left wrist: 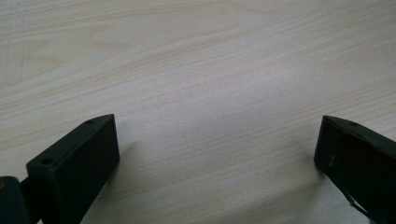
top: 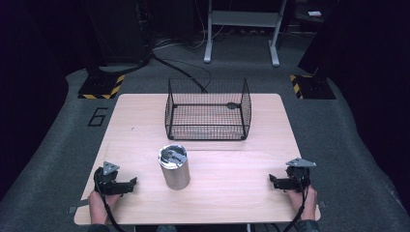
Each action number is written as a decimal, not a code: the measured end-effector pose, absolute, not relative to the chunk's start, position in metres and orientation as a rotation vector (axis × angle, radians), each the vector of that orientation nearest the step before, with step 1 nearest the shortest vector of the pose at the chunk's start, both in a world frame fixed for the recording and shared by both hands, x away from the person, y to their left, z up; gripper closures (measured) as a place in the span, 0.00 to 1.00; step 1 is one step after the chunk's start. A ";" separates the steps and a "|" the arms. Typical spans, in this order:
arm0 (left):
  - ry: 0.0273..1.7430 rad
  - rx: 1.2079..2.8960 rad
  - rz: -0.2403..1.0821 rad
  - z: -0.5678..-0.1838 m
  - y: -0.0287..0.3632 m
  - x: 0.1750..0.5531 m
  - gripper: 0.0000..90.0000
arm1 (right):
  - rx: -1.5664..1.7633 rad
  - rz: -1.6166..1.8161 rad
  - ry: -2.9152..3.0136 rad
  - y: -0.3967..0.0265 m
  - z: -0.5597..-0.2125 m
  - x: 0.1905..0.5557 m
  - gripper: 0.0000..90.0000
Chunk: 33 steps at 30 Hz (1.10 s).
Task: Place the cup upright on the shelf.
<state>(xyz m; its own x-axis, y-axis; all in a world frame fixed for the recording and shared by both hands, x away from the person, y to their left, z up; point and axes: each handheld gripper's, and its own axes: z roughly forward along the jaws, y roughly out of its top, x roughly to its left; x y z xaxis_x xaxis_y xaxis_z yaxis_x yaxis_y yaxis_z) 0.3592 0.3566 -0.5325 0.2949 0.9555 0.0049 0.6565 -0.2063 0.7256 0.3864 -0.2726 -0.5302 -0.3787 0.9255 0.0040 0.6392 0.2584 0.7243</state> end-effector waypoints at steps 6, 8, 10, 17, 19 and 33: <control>1.433 1.941 0.630 -0.533 0.356 0.359 0.00 | 1.409 0.904 2.123 -0.274 -0.530 0.386 0.01; 1.432 1.945 0.625 -0.533 0.356 0.359 0.00 | 1.410 0.904 2.122 -0.274 -0.530 0.386 0.01; 1.420 1.951 0.619 -0.533 0.357 0.360 0.00 | 1.413 0.906 2.117 -0.274 -0.530 0.386 0.01; 1.360 1.938 0.591 -0.522 0.356 0.352 0.00 | 1.413 0.898 2.123 -0.274 -0.530 0.387 0.01; 1.322 1.927 0.568 -0.518 0.353 0.349 0.00 | 1.413 0.898 2.122 -0.274 -0.530 0.387 0.01; 1.112 1.948 0.496 -0.494 0.320 0.330 0.00 | 1.418 0.900 2.116 -0.274 -0.530 0.387 0.02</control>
<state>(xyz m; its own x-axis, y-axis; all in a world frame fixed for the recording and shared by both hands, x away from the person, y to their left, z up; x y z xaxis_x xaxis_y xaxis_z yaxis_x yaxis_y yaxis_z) 0.3304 0.3198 -0.4937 0.5325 0.8445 -0.0574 0.5216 -0.2740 0.8080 0.3865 -0.2735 -0.5296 -0.3800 0.9250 -0.0008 0.6410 0.2640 0.7207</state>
